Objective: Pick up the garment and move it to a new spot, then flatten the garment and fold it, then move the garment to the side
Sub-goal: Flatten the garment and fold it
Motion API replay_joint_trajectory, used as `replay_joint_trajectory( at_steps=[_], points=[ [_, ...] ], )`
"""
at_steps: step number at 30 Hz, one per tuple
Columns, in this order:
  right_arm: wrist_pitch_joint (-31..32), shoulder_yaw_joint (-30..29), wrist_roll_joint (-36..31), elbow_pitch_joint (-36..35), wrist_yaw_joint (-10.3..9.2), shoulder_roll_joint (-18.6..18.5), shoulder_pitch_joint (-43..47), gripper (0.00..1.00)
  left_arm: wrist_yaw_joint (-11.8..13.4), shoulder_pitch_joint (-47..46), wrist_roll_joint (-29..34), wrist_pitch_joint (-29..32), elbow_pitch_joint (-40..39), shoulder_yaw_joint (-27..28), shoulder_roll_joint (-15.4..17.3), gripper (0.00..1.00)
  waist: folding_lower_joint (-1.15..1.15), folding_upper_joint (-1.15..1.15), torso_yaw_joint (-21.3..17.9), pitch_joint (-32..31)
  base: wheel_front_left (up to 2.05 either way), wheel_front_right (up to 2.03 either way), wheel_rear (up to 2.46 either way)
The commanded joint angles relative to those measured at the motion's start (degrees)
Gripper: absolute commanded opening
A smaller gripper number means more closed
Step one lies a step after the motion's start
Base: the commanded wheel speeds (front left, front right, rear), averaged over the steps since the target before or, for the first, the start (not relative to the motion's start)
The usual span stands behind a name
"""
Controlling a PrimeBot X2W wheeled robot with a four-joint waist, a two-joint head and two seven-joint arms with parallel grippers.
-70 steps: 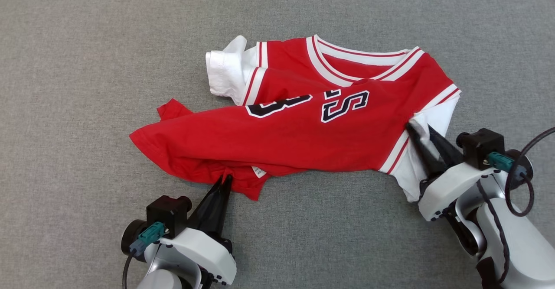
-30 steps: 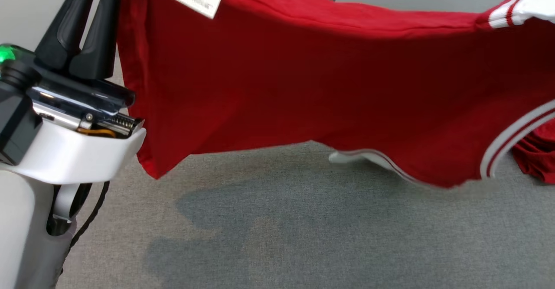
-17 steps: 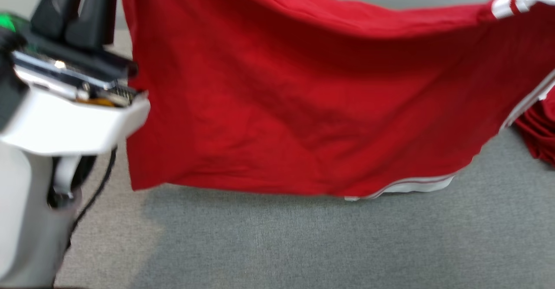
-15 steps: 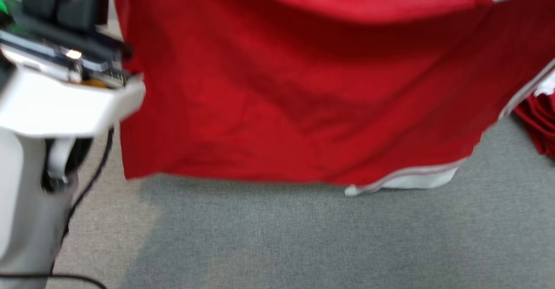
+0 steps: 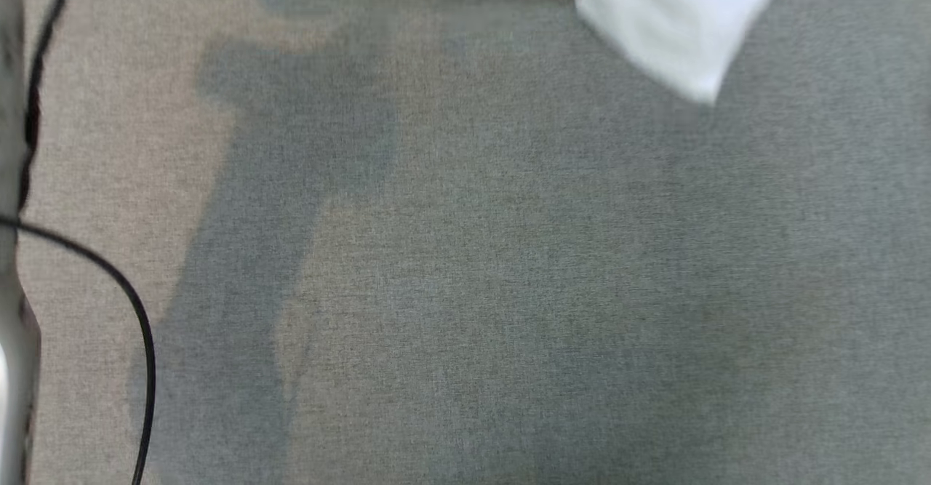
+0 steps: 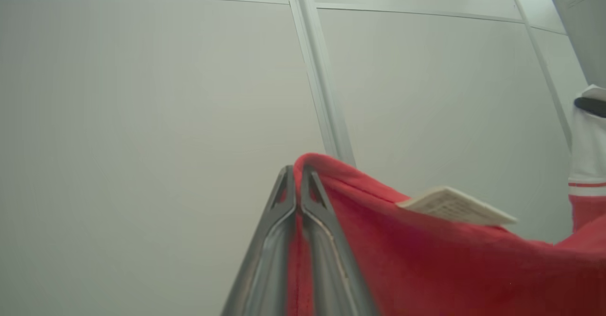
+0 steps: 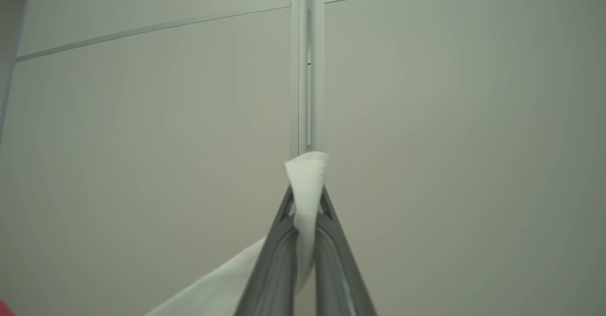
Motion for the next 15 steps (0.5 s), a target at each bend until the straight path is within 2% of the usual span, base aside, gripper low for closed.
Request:
replay_joint_trajectory(
  at_steps=[1, 7, 9, 10, 11, 12, 15],
  points=[
    [-1.98, 1.03, 1.25, 4.02, -0.01, 0.47, -4.06, 0.00, -0.86, -3.78, 0.74, -1.29, 4.34, -0.51, -0.54, 0.00, 0.00, 0.00, 0.39, 1.33, 0.00, 0.00, 0.00],
    [-6.34, 5.11, 3.61, 17.67, -0.01, 2.87, -10.76, 0.00, -2.06, -9.35, 0.18, -2.33, 19.21, -1.63, -2.28, 0.00, 0.00, 0.00, 0.32, 2.31, 0.00, 0.00, 0.00],
    [-6.26, 6.84, 4.19, 22.39, -0.01, 3.95, -11.81, 0.00, -2.48, -10.01, -0.74, -1.53, 24.48, -1.85, -2.79, 0.00, 0.00, 0.00, 0.14, 2.78, 0.00, 0.00, 0.00],
    [-6.26, 6.84, 4.19, 22.39, -0.01, 3.95, -11.81, 0.00, -2.48, -10.01, -0.74, -1.53, 24.48, -1.85, -2.79, 0.00, 0.00, 0.00, 0.14, 2.78, 0.00, 0.00, 0.00],
    [-5.64, 8.27, 5.26, 26.97, -0.01, 5.43, -12.20, 0.00, -2.88, -10.53, -1.68, -0.85, 29.44, -2.15, -3.47, 0.00, 0.00, 0.00, -0.01, 3.32, 0.00, 0.00, 0.00],
    [-5.64, 8.27, 5.26, 26.97, -0.01, 5.43, -12.20, 0.00, -2.88, -10.53, -1.68, -0.85, 29.44, -2.15, -3.47, 0.00, 0.00, 0.00, -0.01, 3.32, 0.00, 0.00, 0.00],
    [-5.47, 10.52, 6.51, 32.59, -0.01, 6.79, -11.83, 0.00, -3.59, -10.08, -3.57, 0.09, 36.18, -2.53, -4.44, 0.00, 0.00, 0.00, -0.19, 3.87, 0.00, 0.00, 0.00]
  ],
)
